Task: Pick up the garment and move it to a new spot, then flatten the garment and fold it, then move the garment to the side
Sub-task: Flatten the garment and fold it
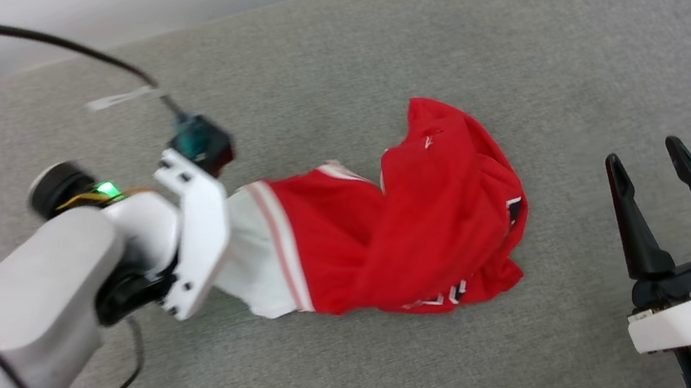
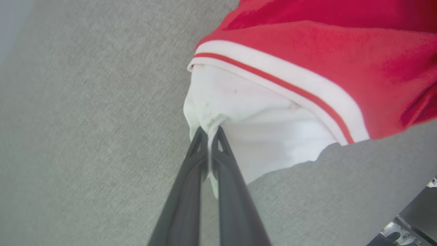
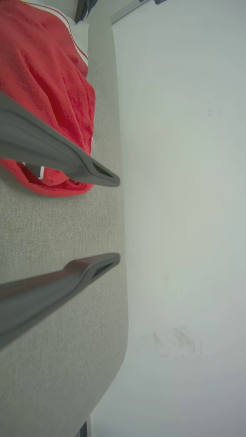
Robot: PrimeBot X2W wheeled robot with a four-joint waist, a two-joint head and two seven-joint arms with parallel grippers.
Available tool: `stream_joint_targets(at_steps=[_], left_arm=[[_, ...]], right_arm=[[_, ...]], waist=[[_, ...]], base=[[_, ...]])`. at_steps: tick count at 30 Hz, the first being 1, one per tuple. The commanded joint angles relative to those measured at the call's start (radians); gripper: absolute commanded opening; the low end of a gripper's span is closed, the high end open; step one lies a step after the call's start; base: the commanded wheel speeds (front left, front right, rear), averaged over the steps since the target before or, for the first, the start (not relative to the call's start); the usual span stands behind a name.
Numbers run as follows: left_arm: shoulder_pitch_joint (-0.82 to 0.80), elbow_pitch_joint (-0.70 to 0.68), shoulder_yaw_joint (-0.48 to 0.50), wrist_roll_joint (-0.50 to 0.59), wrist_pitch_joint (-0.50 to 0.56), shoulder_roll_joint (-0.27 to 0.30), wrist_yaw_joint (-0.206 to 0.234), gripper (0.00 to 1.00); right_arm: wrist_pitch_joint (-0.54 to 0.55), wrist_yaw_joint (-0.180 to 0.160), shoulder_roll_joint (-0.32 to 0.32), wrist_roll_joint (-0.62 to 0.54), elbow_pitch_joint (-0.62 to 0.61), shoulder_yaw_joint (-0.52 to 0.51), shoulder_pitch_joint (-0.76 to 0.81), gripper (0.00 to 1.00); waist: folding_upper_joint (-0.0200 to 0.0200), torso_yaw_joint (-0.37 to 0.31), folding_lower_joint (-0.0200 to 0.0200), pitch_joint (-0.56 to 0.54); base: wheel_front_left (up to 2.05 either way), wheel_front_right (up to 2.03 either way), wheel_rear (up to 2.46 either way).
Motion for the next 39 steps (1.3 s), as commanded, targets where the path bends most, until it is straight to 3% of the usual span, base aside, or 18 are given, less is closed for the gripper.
stream_joint_targets(at_steps=[1,7,10,17,18,19,22,28,33,36,39], left_arm=[[0.025,0.007,0.002,-0.004,-0.007,0.027,0.005,0.00],[0.105,0.034,0.012,-0.037,-0.027,0.138,0.050,0.00],[0.152,0.060,0.015,-0.061,-0.035,0.168,0.074,0.00],[0.218,0.111,0.028,-0.103,-0.080,0.157,0.104,0.00],[0.218,0.113,0.032,-0.102,-0.099,0.149,0.108,0.16],[0.215,0.115,0.039,-0.095,-0.124,0.141,0.116,1.00],[0.206,0.107,0.070,-0.082,-0.217,0.125,0.139,1.00],[0.244,0.025,0.154,-0.025,-0.510,0.113,0.246,1.00],[0.325,-0.068,0.208,0.016,-0.726,0.127,0.377,1.00],[0.395,-0.123,0.248,0.029,-0.848,0.129,0.475,1.00],[0.467,-0.183,0.300,0.048,-0.901,0.120,0.569,1.00]], right_arm=[[-0.002,0.000,0.002,-0.007,0.000,0.000,0.013,1.00],[-0.002,0.000,0.002,-0.013,0.001,0.000,0.026,1.00],[-0.002,0.000,0.002,-0.020,0.004,0.001,0.027,1.00],[-0.002,0.000,0.002,-0.028,0.015,-0.003,0.027,1.00],[-0.002,0.000,0.001,-0.028,0.017,-0.011,0.024,1.00],[-0.002,0.000,0.002,-0.028,0.017,-0.022,0.017,1.00],[-0.002,0.000,0.002,-0.042,0.009,-0.044,-0.015,1.00],[-0.002,0.000,0.002,-0.107,-0.013,-0.101,-0.108,1.00],[-0.002,0.000,-0.003,-0.158,0.004,-0.099,-0.206,1.00],[-0.002,0.000,-0.043,-0.174,0.008,-0.070,-0.273,1.00],[-0.002,0.000,-0.088,-0.175,0.023,-0.033,-0.332,1.00]], waist=[[0.0000,0.024,0.0000,-0.020],[0.0000,0.050,0.0000,-0.030],[0.0000,0.057,0.0000,-0.031],[0.0000,0.064,0.0000,-0.038],[0.0000,0.066,0.0000,-0.041],[0.0000,0.069,0.0000,-0.045],[0.0000,0.074,0.0000,-0.058],[0.0000,0.091,0.0000,-0.084],[0.0000,0.101,0.0000,-0.098],[0.0000,0.106,0.0000,-0.098],[0.0000,0.112,0.0000,-0.094]], base=[[0.00,0.00,0.00],[0.00,0.00,0.00],[0.00,0.00,0.00],[0.00,0.00,0.00],[0.00,0.00,0.00],[0.00,0.00,0.00],[0.00,0.00,0.00],[0.00,0.00,0.00],[0.00,0.00,0.00],[0.00,0.00,0.00],[0.00,0.00,0.00]])
